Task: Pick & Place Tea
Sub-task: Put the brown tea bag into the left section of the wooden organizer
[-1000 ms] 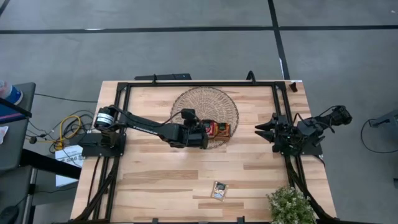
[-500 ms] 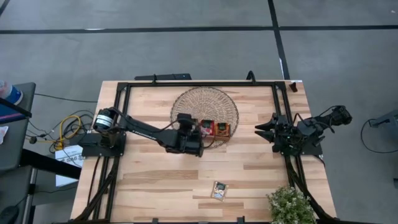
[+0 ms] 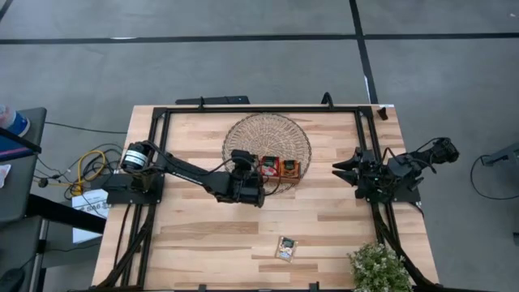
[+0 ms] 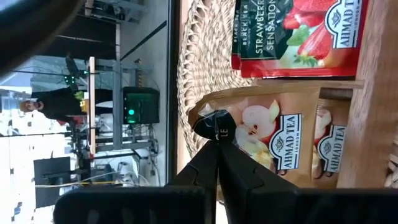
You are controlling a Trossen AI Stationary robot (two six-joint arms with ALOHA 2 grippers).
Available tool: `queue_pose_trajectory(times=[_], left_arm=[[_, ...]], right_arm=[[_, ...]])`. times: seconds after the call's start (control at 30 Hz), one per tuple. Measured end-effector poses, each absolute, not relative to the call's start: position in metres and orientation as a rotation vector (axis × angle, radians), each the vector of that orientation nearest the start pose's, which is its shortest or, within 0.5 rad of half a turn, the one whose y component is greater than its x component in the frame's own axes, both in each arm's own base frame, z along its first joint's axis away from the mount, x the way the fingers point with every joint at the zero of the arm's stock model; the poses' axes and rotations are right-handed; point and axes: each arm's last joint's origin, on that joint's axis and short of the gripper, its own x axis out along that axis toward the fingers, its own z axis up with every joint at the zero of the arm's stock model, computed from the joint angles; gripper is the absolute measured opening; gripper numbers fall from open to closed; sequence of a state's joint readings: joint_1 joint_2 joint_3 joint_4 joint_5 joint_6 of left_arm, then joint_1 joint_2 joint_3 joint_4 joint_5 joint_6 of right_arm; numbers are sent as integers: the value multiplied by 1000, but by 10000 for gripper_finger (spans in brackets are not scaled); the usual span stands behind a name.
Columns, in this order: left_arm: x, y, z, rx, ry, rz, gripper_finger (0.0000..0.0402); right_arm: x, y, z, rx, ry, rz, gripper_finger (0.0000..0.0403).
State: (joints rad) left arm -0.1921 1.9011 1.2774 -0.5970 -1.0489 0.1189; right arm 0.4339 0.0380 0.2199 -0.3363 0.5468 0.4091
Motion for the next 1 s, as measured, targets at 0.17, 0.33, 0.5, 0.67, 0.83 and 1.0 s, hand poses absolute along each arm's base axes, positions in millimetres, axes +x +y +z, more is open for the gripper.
queue_pose_trajectory(times=[0.17,0.33,0.5,0.67,0.83,1.0], left_arm=[[364,-45,179,842,1077,690,0],[359,-49,173,887,1073,717,0],[360,-54,174,887,1045,721,0],[365,-56,163,944,1065,697,0],[367,-57,145,1046,1130,673,0],[367,-57,142,1054,1133,680,0]], right_arm=[[77,19,203,335,111,-139,123],[77,19,203,334,111,-139,123],[77,19,203,324,111,-138,123],[77,19,203,319,111,-139,123],[77,19,203,319,111,-138,123],[77,19,203,319,111,-138,123]])
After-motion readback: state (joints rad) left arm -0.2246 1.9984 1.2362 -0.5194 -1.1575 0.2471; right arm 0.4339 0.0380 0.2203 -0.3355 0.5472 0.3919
